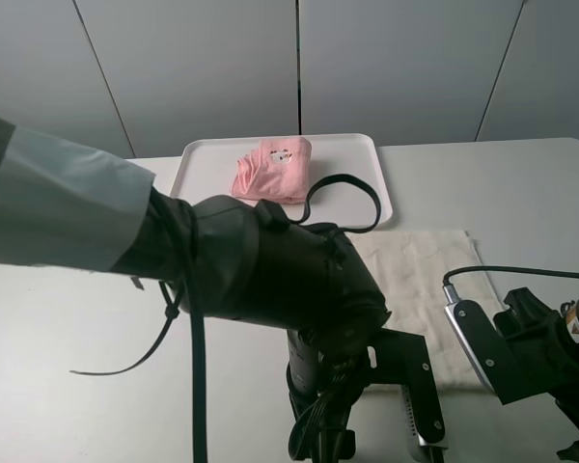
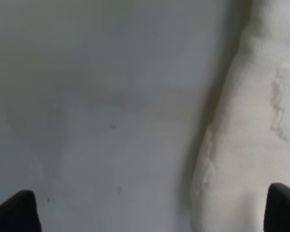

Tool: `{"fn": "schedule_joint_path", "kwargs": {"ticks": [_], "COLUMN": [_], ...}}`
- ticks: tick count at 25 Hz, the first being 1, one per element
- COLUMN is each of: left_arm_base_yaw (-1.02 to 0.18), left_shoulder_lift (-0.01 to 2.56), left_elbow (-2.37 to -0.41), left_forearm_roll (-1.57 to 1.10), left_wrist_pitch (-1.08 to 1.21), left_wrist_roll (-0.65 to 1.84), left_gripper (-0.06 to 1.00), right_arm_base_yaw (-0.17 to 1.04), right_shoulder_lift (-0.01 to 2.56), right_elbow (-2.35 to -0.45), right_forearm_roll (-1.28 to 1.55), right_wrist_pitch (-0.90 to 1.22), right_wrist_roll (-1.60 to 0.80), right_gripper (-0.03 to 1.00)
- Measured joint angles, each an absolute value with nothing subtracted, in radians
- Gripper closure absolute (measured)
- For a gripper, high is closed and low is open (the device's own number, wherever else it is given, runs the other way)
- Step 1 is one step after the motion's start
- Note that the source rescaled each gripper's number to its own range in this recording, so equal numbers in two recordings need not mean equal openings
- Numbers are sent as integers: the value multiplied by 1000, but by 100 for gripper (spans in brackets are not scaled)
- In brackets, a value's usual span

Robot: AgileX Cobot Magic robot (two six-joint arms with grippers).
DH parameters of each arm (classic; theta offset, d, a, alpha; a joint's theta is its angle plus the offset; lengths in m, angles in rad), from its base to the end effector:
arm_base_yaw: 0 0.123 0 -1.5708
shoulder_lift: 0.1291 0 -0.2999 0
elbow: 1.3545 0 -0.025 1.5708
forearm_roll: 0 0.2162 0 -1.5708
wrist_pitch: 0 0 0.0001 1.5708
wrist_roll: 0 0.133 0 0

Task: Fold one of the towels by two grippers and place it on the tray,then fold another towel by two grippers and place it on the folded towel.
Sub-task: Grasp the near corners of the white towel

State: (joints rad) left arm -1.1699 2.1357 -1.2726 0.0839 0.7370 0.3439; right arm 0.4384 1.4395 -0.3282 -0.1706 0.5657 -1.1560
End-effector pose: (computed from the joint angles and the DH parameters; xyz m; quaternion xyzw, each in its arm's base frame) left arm 0.1519 -0.3391 0.0874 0.7078 0.7053 0.0150 0.0382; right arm 0.1241 0.0448 0.1188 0.7633 -0.6444 0.0388 0.0247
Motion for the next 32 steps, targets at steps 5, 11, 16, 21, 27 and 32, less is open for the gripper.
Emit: {"fn": "schedule_joint_path", "kwargs": {"ticks": [5, 11, 16, 21, 27, 32], "left_arm_base_yaw": [-1170, -1170, -1170, -1170, -1170, -1170], "left_shoulder_lift": [2140, 2140, 2140, 2140, 2140, 2142], "left_elbow": [-1278, -1278, -1278, -1278, -1278, -1278], "left_forearm_roll": [84, 84, 84, 84, 84, 84], "left_wrist_pitch": [746, 747, 747, 747, 747, 747], "left_wrist_roll": [344, 344, 344, 344, 344, 344], "left_gripper": [-6, -6, -6, -6, -6, -6], "right_arm_base_yaw": [378, 334, 330, 330, 330, 330], "right_shoulder_lift": [1439, 1439, 1456, 1506, 1563, 1589], "right_elbow": [-328, -328, -328, -328, -328, -330], "right_forearm_roll": [-158, -109, -62, -60, -60, -60], "right_wrist_pitch": [564, 549, 537, 497, 472, 453], "right_wrist_roll": [-1138, -1171, -1226, -1230, -1233, -1233], "right_gripper": [-3, -3, -3, -3, -3, -3]}}
